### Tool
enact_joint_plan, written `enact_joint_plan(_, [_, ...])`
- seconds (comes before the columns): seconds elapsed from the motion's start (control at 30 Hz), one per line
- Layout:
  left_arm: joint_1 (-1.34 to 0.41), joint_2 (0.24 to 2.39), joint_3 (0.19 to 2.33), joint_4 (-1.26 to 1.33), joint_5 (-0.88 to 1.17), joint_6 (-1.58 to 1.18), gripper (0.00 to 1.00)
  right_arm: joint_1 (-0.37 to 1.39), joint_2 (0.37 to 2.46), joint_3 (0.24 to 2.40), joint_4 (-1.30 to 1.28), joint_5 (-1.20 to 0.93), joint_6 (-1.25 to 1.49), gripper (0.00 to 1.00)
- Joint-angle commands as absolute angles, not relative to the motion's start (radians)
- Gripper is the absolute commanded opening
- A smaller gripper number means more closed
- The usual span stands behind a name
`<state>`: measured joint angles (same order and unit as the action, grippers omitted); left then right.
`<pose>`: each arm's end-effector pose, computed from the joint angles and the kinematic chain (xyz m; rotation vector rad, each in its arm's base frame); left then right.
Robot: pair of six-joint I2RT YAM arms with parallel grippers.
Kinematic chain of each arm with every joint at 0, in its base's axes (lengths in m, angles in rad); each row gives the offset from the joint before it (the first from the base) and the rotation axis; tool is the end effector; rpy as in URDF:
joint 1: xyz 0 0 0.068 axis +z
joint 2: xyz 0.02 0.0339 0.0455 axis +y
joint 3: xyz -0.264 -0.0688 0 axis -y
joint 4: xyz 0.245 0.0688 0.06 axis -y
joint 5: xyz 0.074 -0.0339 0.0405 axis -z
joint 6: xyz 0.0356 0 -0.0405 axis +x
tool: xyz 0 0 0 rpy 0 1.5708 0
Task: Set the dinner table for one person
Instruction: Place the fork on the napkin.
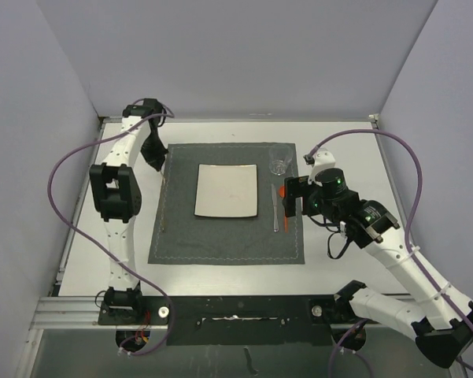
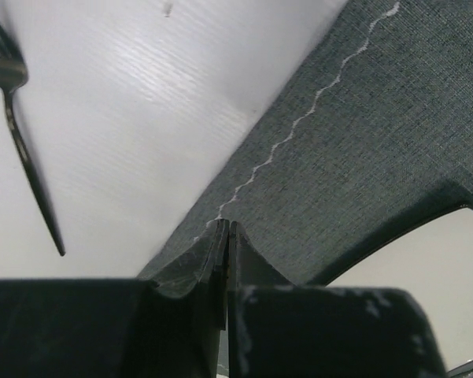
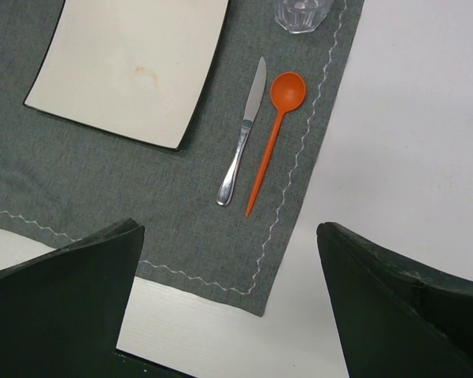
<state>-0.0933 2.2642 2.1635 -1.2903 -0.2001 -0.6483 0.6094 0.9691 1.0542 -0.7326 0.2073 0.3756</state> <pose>0.4567 -0.0356 0.2445 -0.8188 2.7789 0.1764 0.1652 0.1064 0.3461 -0.1447 2.2159 0.3184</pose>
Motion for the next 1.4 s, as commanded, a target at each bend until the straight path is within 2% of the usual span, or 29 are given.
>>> enact_joint_plan(0.0, [-0.133,2.364,2.284,-1.351,-0.192,-0.687,0.0,0.613,0.94,1.086,-0.73,0.229,0.367,0.98])
enact_joint_plan(0.47, [-0.187,2.448,2.36,-1.376,-0.202,-0.73,0.0,0.613,0.908,1.085,-0.762,0.247,0.346,0.98])
enact_joint_plan(1.37, [-0.219,2.432,2.406,-1.494,-0.195,-0.78,0.0,0.613,0.833,1.034,-0.737,0.198,0.349,0.98])
